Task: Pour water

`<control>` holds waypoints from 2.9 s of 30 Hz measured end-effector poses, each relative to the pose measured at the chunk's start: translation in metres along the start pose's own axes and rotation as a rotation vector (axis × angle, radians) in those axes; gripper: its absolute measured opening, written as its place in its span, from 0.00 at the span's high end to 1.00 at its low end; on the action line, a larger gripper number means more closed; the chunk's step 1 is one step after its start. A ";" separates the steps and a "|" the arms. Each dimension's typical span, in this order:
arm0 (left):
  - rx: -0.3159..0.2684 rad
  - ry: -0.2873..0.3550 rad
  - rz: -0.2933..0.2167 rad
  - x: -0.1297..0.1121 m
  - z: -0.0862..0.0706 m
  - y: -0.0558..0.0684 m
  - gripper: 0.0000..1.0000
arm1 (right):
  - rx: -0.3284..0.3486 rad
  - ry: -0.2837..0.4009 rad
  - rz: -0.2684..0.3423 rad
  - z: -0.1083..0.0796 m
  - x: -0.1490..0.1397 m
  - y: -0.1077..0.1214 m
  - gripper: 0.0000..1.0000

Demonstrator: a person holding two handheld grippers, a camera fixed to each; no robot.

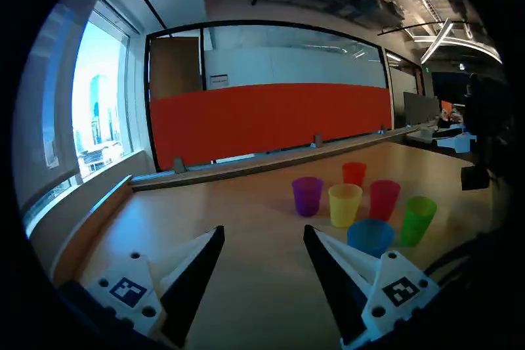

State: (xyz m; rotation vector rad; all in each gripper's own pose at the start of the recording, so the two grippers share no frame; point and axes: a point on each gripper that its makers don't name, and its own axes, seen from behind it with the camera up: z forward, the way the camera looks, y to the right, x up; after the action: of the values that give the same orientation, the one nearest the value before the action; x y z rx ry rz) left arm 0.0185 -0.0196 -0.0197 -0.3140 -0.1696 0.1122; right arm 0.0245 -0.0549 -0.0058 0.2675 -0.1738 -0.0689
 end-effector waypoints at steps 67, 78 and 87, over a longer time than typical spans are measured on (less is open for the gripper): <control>0.310 0.217 -0.053 0.020 0.002 -0.009 0.11 | -0.316 0.121 0.043 -0.020 0.043 0.032 0.00; 0.314 0.225 -0.056 0.018 0.008 -0.004 0.11 | -0.303 0.109 0.046 -0.017 0.041 0.026 0.00; 0.316 0.229 -0.065 0.017 0.014 0.000 0.11 | -0.311 0.103 0.044 -0.019 0.039 0.027 0.00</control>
State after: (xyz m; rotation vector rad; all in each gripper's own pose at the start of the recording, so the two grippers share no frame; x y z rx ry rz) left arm 0.0324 -0.0128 -0.0041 -0.0052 0.0652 0.0369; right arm 0.0677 -0.0277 -0.0106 -0.0436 -0.0651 -0.0374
